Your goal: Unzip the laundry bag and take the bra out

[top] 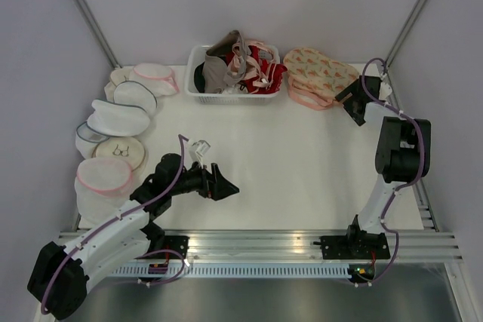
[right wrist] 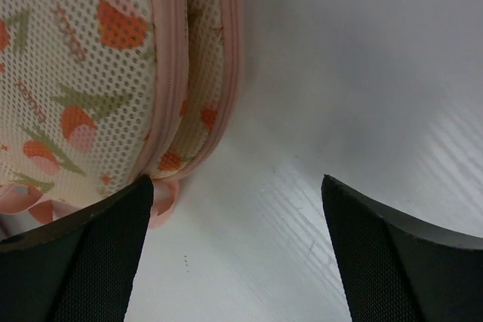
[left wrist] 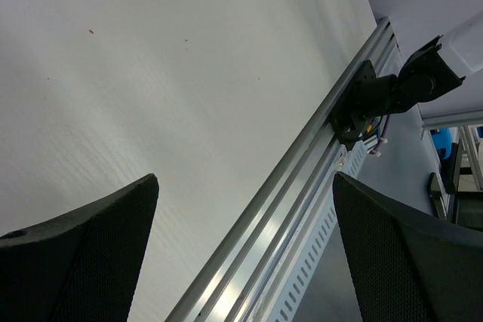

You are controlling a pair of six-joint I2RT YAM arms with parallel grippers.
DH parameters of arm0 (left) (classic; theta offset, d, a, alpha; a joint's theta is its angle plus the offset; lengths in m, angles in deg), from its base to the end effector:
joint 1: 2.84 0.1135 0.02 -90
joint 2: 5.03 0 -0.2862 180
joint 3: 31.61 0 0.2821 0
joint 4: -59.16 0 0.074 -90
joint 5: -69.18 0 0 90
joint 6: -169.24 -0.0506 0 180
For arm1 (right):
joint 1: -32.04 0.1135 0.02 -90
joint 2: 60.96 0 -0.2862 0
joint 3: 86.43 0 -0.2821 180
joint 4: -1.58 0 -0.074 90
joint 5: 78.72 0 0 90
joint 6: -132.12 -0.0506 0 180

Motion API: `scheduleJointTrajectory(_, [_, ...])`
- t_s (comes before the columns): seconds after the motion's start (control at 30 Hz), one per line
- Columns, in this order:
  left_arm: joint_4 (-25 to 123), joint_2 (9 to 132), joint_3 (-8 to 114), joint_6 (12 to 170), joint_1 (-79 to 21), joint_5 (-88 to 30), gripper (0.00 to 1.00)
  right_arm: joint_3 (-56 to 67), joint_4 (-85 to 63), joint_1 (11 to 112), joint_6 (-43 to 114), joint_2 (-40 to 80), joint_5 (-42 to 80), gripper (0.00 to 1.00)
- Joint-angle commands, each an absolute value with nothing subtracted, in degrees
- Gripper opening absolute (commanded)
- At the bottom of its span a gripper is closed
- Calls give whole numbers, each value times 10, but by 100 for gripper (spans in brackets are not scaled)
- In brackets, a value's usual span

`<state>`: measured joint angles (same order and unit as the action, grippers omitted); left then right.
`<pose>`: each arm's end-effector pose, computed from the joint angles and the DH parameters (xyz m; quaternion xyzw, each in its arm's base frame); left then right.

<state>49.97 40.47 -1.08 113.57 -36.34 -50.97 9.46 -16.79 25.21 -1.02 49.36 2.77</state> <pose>0.1522 -0.1312 0.1966 0.1355 0.8115 -0.4740 0.3137 0.4567 -0.0622 0.1702 0.4145 0.8217 0.0549 0.3872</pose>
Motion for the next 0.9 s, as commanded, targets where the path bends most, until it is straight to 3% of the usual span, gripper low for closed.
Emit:
scheduleJointTrajectory(0.0, [511, 397, -10, 1155, -365, -496, 100, 101, -65, 254, -66, 519, 100, 95])
scheduleJointTrajectory(0.2, [508, 385, -17, 1162, -366, -494, 100, 126, -2, 240, -93, 523, 172, 93])
scheduleJointTrajectory(0.6, [511, 395, -20, 1162, -365, -490, 100, 186, -5, 229, -118, 419, 230, 92])
scheduleJointTrajectory(0.87, [514, 394, -27, 1167, -365, -489, 100, 149, 1, 225, -136, 439, 190, 90])
